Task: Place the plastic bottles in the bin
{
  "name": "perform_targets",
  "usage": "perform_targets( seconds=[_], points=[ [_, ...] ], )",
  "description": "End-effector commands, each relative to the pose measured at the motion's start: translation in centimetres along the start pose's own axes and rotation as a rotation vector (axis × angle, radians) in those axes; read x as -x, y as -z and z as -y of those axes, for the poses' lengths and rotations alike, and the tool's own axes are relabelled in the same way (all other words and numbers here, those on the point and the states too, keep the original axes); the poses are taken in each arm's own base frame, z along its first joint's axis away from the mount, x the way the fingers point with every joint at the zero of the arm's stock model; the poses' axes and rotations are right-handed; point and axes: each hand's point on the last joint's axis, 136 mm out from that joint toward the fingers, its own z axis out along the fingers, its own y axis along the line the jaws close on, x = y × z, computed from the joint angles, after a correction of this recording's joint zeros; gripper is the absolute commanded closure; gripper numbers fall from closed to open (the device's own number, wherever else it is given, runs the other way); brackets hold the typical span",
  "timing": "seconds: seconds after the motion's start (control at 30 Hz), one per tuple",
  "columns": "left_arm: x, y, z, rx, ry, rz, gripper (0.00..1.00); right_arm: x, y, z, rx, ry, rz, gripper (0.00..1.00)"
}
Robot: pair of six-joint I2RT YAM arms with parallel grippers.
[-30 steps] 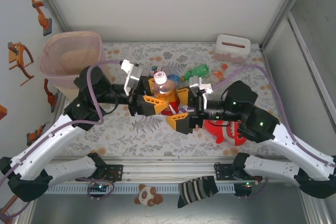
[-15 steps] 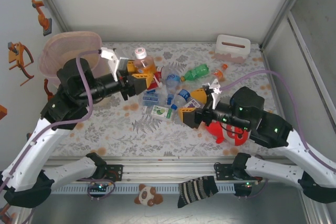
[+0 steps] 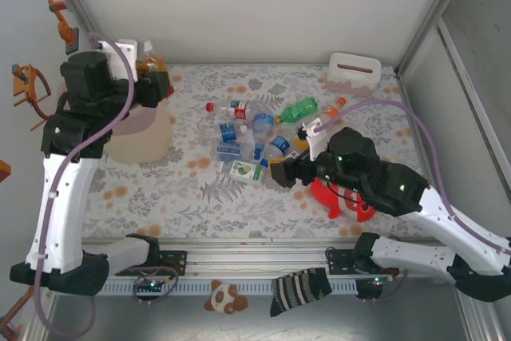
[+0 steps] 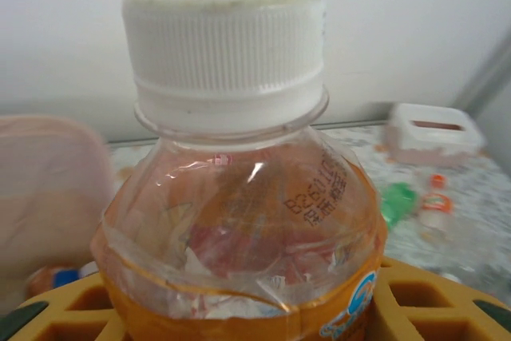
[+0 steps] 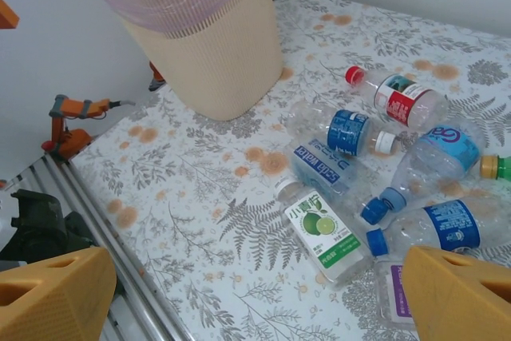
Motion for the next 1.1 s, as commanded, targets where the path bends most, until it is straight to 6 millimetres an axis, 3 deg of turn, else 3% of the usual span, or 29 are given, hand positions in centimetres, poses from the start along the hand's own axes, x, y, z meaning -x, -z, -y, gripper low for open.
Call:
perform_targets(
  seconds=[0.0,0.2,0.5,0.8,1.07],
  points=[
    [0.4,-0.2,-4.0,0.102,0.048,-0.027,0.57,1.1,0.9,0.3,-0.031,-0.007,0.033,0.08],
    [-0.1,-2.3,-10.6,0.223,0.147,-0.100,0.59,1.0,1.1,0.6,-0.042,-0.009,0.034,0.08],
    [-5.4,-5.6,-18.3,0.407,0.165,-0.327,0.61,0.8,1.0,0.5,-0.039,0.001,0.021,0.08],
    [-12.4,-8.8,-22.6,0.493,0.139,-0.588,0.62,0.3,0.5,0.8,-0.053,0.012,-0.005,0.08],
    [-18.4,-11.9,-23.8,0.458,0.167,-0.776,0.61,-0.1,0.0,1.2,-0.063,0.015,-0.022,0.08]
  ],
)
